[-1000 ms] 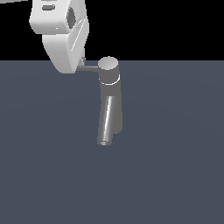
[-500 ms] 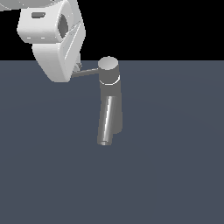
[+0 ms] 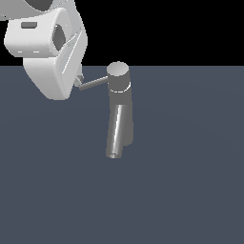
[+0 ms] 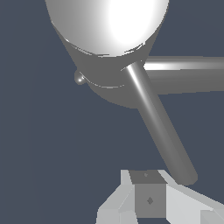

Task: Turn on the faucet by rotating a designated handle.

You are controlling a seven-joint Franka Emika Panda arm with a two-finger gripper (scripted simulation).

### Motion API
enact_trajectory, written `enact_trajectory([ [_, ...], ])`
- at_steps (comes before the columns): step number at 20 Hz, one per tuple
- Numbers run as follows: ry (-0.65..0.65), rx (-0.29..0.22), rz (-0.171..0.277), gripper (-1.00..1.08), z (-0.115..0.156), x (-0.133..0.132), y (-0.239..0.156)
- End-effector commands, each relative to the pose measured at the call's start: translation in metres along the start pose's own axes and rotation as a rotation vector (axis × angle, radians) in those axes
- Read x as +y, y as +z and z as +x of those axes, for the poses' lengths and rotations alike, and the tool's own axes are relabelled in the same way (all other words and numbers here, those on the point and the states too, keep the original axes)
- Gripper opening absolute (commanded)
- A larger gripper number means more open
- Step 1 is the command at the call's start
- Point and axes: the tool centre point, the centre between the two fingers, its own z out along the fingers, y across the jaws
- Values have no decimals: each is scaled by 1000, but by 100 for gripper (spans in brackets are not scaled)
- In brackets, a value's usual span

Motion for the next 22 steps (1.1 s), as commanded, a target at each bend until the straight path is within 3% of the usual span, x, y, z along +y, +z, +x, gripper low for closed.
enact_trajectory([
  [1, 9, 8, -2, -100, 9, 5, 1],
  [22, 14, 15, -7, -100, 43, 46, 1],
])
